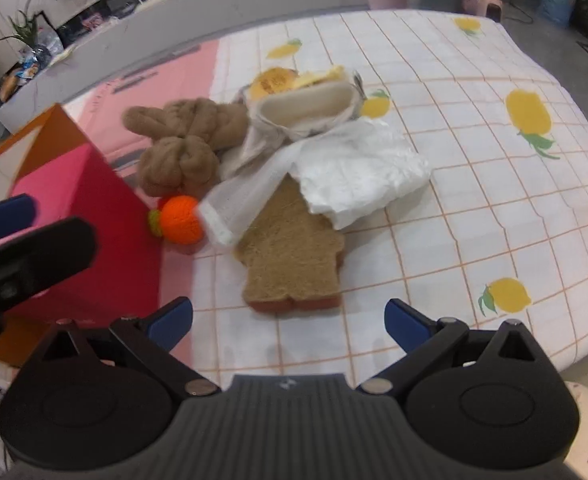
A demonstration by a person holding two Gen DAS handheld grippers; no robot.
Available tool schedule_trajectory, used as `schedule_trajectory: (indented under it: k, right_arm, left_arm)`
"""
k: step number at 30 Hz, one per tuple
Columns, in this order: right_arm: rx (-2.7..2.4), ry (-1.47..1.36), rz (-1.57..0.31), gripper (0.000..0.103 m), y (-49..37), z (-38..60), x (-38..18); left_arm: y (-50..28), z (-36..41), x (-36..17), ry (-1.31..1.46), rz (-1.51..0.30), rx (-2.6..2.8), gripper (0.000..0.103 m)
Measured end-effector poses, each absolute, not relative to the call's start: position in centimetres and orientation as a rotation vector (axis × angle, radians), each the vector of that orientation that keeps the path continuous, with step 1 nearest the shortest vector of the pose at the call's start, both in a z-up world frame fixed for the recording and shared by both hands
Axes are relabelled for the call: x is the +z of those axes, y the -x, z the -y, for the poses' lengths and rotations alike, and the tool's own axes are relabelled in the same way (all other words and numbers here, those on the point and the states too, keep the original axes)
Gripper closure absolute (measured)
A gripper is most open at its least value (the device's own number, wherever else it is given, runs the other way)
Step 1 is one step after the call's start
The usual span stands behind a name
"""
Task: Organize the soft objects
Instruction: 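Move both tools back over the remaining soft items on the cloth, then grasp the brown bear-shaped sponge with the right tool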
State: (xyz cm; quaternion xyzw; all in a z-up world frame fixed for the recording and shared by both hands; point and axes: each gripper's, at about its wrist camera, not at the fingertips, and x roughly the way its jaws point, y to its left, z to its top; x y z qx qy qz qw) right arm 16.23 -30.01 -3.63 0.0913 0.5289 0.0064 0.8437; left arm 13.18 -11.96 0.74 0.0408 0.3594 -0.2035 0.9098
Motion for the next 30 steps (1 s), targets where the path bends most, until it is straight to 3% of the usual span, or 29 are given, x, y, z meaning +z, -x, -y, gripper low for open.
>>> schedule_trajectory:
  k: [3,9,13,24,27,30]
  right_arm:
    - [-0.026,-0.184,-1.131,0.005,-17.2,30.1,-4.8]
    - [-0.002,-0.175,-1.171,0.017,-18.6,29.5,-6.2]
    - [0.059,-0.17,-1.173,0.041,-19.5,29.1,-6.5]
    - [-0.003,-0.179,-1.317,0.041,-15.8,32.3,-6.5]
    - [-0.02,-0.193,-1.308,0.035,-15.8,32.7,-6.7]
    - [-0.024,-0.074,-1.278,0.019,-17.0,31.2,-6.7]
  left_arm:
    - [-13.3,11.8,0.3,-0.063,-0.744,-0.423,0.017]
    - [-13.0,11.8,-0.2,-0.086,-0.731,-0.461,0.017]
    - [-13.2,11.3,-0.8,-0.095,-0.737,-0.477,0.018]
    - [-13.5,9.3,0.1,-0.039,-0.738,-0.477,0.018]
    - [-13.3,9.5,0.1,-0.044,-0.739,-0.492,0.018]
    - [-13.0,10.1,-0.3,-0.079,-0.745,-0.511,0.018]
